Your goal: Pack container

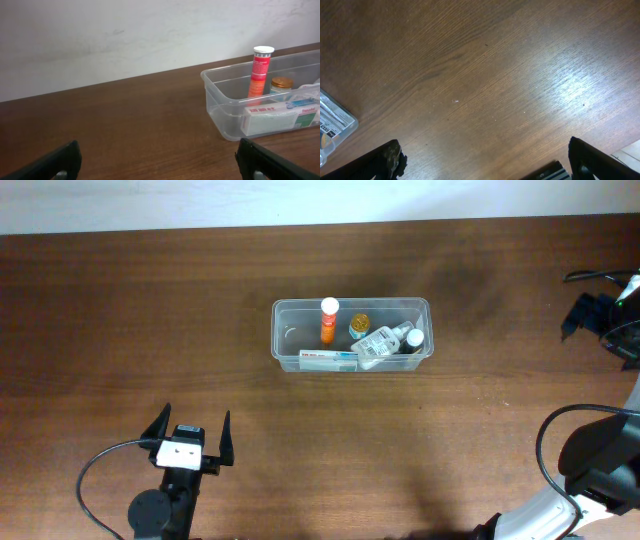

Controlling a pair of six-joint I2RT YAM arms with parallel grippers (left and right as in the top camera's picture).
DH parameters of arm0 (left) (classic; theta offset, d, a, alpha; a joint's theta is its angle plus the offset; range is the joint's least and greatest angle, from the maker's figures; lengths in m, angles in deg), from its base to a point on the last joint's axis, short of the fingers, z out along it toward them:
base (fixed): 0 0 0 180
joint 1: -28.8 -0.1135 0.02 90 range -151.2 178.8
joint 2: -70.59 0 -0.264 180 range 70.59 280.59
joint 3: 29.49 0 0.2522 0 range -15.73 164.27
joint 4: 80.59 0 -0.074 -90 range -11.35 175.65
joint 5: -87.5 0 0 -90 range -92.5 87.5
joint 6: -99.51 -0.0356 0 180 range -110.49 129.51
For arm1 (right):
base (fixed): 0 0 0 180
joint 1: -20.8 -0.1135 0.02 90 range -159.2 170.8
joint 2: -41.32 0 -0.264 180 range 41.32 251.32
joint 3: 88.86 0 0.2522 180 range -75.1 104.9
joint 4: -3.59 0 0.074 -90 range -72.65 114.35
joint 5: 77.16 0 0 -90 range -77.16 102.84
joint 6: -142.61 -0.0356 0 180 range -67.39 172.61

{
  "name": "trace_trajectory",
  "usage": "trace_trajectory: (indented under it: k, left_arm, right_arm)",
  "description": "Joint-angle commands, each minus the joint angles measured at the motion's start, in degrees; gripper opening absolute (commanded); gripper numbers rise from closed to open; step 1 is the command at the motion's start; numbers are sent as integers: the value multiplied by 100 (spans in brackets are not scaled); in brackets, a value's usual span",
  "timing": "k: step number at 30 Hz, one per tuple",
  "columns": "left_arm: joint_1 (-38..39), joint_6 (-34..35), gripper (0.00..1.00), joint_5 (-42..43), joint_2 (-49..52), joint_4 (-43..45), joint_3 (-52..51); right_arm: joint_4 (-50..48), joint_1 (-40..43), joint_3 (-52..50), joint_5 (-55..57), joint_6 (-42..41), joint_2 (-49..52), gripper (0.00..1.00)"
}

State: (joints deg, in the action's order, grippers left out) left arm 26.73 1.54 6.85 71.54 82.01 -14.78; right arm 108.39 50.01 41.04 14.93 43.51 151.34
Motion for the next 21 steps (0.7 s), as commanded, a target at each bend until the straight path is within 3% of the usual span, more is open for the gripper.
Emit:
trace_trajectory:
  k: [1,12,21]
  left_arm:
    - [-35,-92,99,-61,-61,-4,-44]
    - [-35,-92,99,-61,-61,-4,-44]
    - [-35,-92,99,-61,-61,-4,-44]
  right_arm:
    - [-7,7,20,7,-66,-81,98]
    - [-4,7,20,81,-39,-313,98]
    - [-205,-131,20,236,-55,-1875,98]
